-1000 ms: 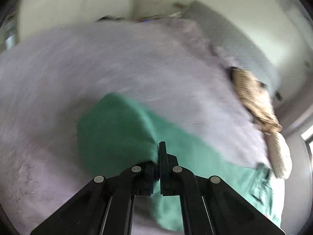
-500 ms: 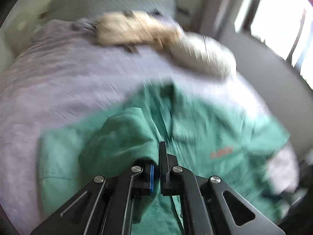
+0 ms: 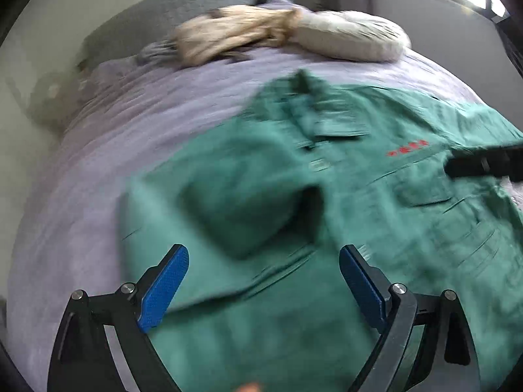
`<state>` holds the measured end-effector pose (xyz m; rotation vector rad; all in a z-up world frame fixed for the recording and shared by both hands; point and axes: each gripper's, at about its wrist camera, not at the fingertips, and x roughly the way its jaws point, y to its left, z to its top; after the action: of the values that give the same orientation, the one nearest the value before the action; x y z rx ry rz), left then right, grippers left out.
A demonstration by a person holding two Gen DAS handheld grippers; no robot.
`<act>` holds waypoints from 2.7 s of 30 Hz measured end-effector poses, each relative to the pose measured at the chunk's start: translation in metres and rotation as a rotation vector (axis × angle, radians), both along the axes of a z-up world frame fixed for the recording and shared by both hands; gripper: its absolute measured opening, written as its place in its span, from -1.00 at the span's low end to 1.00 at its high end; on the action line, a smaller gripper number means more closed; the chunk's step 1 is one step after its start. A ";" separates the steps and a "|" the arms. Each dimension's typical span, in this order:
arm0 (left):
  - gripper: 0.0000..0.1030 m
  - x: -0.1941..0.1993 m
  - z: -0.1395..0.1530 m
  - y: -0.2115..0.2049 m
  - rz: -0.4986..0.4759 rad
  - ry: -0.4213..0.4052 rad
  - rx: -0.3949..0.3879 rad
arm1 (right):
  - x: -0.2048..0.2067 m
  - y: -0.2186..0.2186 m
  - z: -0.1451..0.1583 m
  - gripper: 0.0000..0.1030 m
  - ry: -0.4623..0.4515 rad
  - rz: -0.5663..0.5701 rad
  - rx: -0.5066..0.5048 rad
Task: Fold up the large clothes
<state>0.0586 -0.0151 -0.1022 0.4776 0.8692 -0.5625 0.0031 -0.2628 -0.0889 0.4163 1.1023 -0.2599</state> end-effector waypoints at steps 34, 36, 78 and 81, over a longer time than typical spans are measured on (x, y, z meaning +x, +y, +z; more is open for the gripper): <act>0.88 0.104 -0.035 0.182 0.347 0.343 -0.175 | 0.007 -0.007 -0.081 0.45 -0.241 -0.415 0.818; 0.88 0.116 -0.029 0.185 0.363 0.369 -0.216 | 0.026 0.029 -0.075 0.50 -0.215 -0.292 0.843; -0.97 0.137 -0.079 0.105 0.344 0.304 -0.042 | 0.031 -0.015 -0.078 -1.00 0.049 -0.307 0.338; -0.97 0.127 -0.065 0.100 0.355 0.268 0.011 | 0.003 -0.022 -0.065 -0.86 0.042 -0.340 0.308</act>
<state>0.1860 0.0851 -0.1673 0.2504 1.1837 -0.2970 0.0058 -0.2848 -0.1535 0.8790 1.1130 -0.4006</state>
